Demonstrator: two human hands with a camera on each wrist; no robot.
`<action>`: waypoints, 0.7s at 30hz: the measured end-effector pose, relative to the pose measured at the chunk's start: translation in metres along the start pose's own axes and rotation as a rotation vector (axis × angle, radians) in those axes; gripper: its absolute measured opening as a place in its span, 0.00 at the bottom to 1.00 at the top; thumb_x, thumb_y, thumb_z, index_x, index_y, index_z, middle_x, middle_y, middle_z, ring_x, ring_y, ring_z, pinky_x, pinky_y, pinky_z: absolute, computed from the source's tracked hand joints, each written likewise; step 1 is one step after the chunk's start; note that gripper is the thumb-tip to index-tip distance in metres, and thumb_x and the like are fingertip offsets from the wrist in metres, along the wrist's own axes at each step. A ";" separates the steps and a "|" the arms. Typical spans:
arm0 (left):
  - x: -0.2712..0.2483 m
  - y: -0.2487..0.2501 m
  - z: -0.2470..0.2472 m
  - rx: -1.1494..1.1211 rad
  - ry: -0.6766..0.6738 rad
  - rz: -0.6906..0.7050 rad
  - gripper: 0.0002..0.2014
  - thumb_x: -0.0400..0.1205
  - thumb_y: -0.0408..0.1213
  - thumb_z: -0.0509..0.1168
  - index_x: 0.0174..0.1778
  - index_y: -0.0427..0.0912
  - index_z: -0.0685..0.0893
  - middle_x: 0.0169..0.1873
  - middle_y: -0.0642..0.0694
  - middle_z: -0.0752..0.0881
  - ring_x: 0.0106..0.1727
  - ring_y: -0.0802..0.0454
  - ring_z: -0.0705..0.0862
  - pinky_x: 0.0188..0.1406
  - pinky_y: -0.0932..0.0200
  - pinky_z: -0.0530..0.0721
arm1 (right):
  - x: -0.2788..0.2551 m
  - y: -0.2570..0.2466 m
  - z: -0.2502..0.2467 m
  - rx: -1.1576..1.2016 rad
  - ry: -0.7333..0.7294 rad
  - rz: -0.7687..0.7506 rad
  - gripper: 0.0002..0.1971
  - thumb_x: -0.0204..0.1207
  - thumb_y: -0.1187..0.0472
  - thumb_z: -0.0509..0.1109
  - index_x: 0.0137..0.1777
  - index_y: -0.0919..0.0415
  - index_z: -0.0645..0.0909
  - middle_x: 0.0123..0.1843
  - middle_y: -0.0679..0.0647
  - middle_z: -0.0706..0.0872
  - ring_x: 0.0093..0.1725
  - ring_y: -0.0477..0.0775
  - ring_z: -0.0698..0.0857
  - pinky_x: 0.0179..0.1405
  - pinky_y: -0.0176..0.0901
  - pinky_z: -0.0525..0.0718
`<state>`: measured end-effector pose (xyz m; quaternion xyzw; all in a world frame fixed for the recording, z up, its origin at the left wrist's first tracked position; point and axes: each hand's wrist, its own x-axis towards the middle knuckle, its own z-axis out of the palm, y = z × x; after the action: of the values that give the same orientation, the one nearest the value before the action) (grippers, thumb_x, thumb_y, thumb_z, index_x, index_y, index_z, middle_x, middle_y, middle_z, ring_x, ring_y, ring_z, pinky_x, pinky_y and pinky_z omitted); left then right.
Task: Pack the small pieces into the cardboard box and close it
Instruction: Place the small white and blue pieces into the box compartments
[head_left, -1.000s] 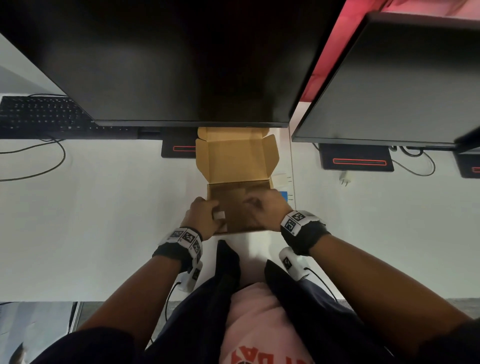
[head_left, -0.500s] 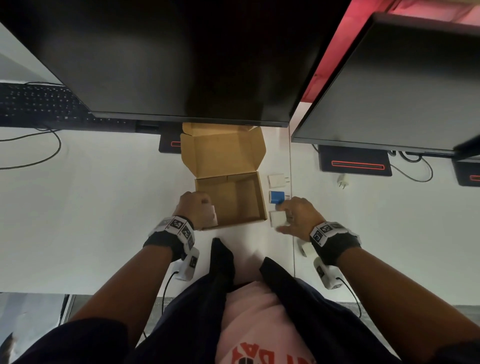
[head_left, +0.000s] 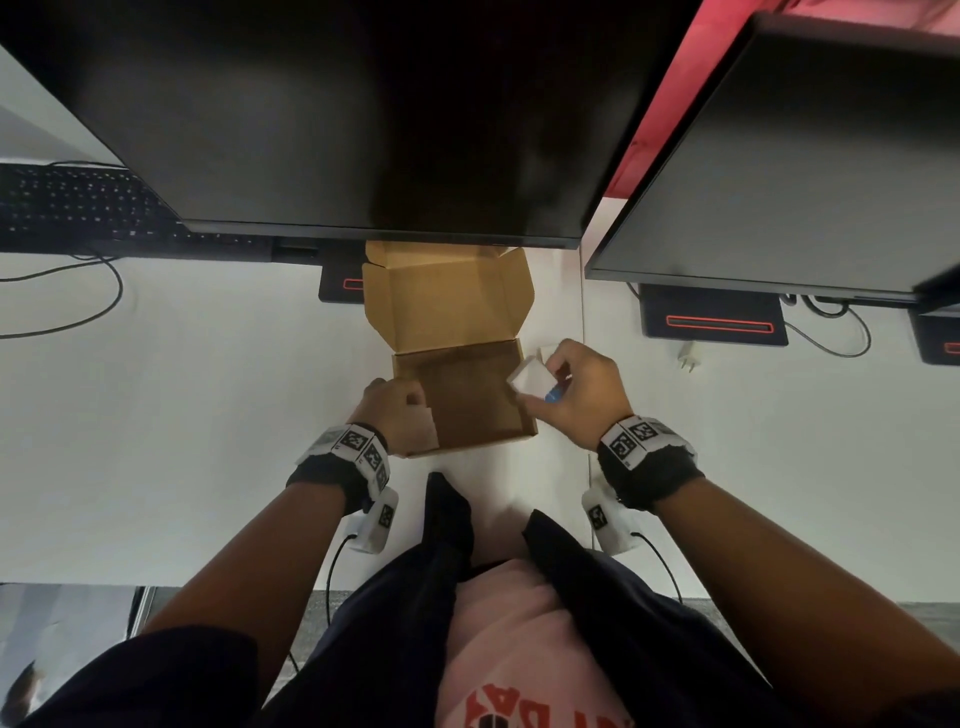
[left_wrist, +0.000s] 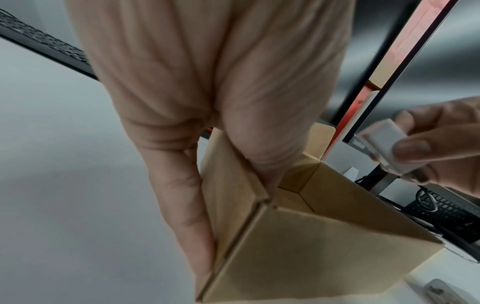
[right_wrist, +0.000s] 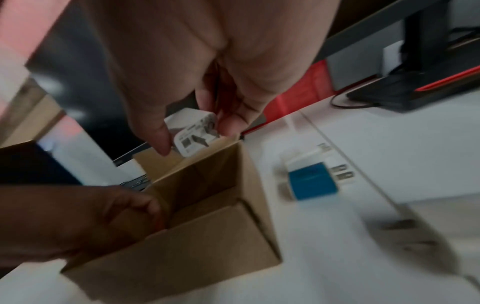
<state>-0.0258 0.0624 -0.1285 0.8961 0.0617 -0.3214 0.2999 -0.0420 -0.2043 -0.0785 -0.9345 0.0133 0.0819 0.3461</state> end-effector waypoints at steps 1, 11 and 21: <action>0.001 -0.001 0.000 0.008 -0.001 0.001 0.09 0.73 0.36 0.72 0.36 0.52 0.79 0.49 0.42 0.79 0.43 0.46 0.79 0.26 0.64 0.73 | 0.003 -0.008 0.006 -0.004 -0.017 -0.036 0.23 0.62 0.48 0.86 0.45 0.58 0.77 0.41 0.51 0.83 0.37 0.51 0.82 0.34 0.45 0.85; 0.000 -0.002 0.012 0.087 -0.029 0.046 0.18 0.75 0.39 0.73 0.59 0.49 0.78 0.56 0.39 0.75 0.54 0.42 0.75 0.38 0.64 0.72 | 0.023 -0.038 0.086 -0.326 -0.493 0.007 0.25 0.75 0.48 0.74 0.71 0.49 0.76 0.59 0.57 0.85 0.54 0.60 0.87 0.50 0.52 0.90; -0.002 0.002 0.013 0.045 -0.044 0.022 0.15 0.74 0.36 0.72 0.47 0.53 0.72 0.52 0.39 0.75 0.52 0.42 0.74 0.29 0.67 0.66 | 0.021 -0.030 0.090 -0.267 -0.518 0.036 0.15 0.73 0.55 0.77 0.59 0.55 0.84 0.50 0.55 0.88 0.47 0.58 0.87 0.44 0.46 0.88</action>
<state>-0.0339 0.0538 -0.1343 0.8959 0.0379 -0.3391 0.2844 -0.0314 -0.1230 -0.1299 -0.9194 -0.0699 0.3248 0.2106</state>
